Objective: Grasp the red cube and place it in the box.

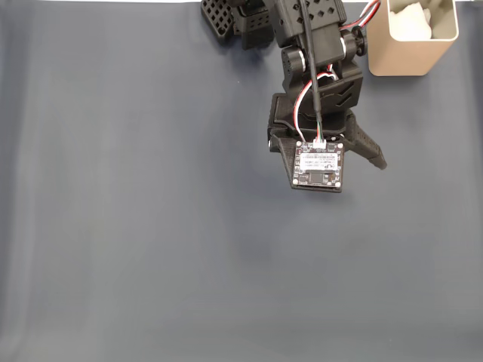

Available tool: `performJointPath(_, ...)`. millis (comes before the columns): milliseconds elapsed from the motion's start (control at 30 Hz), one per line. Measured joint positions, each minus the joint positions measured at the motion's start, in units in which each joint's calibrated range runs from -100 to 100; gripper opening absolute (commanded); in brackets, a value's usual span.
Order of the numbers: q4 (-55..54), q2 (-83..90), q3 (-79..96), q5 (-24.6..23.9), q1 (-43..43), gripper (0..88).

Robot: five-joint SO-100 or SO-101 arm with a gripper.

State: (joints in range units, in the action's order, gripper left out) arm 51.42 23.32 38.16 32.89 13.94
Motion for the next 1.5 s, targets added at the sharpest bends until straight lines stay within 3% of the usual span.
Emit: performJointPath(1500, -6.1, 0.1, 7.5, 3.4, 0.3, 48.1)
